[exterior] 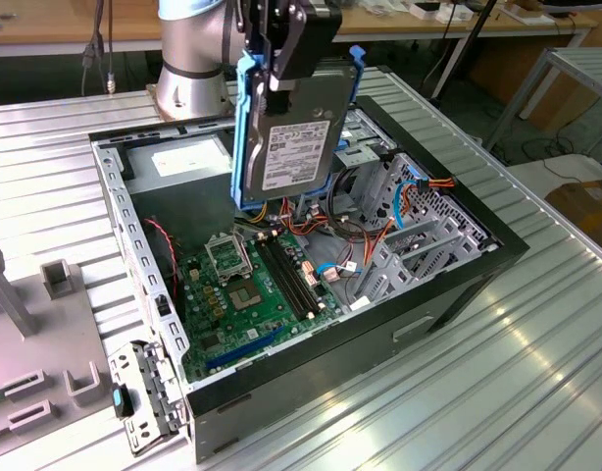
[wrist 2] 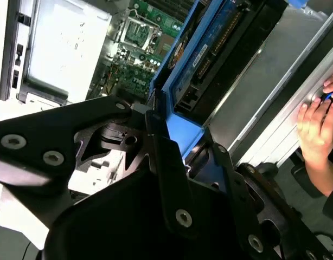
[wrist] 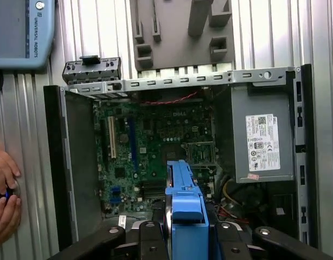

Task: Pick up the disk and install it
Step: 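Insert the disk into the insertion slot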

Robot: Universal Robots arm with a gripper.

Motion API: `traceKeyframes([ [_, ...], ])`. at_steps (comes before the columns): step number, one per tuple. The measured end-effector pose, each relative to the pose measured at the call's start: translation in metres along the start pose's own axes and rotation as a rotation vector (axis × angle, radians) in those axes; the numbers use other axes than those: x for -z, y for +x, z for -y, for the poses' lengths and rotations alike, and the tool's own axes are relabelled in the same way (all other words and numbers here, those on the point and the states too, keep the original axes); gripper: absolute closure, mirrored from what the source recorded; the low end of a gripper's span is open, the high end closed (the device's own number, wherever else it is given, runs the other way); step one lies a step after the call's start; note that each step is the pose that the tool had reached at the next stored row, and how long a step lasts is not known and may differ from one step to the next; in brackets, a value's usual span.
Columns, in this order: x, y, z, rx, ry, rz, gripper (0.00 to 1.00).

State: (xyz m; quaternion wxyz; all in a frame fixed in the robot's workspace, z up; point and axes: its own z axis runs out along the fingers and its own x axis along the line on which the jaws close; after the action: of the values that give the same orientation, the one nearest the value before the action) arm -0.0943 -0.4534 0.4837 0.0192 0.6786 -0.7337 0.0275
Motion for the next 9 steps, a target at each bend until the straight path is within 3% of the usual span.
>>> traceKeyframes([
  [3, -0.0011, -0.0012, 0.0156, 0.0, -0.0021, 0.001, 0.63],
  [4, -0.0017, -0.002, 0.0268, 0.001, -0.0061, 0.001, 0.63],
  [6, -0.0023, -0.0016, 0.0358, 0.001, -0.0103, 0.0007, 0.63],
  [8, -0.0034, 0.0093, 0.0412, 0.001, -0.0136, 0.0005, 0.63],
  [9, -0.0042, 0.0186, 0.0428, 0.001, -0.0137, 0.0006, 0.63],
])
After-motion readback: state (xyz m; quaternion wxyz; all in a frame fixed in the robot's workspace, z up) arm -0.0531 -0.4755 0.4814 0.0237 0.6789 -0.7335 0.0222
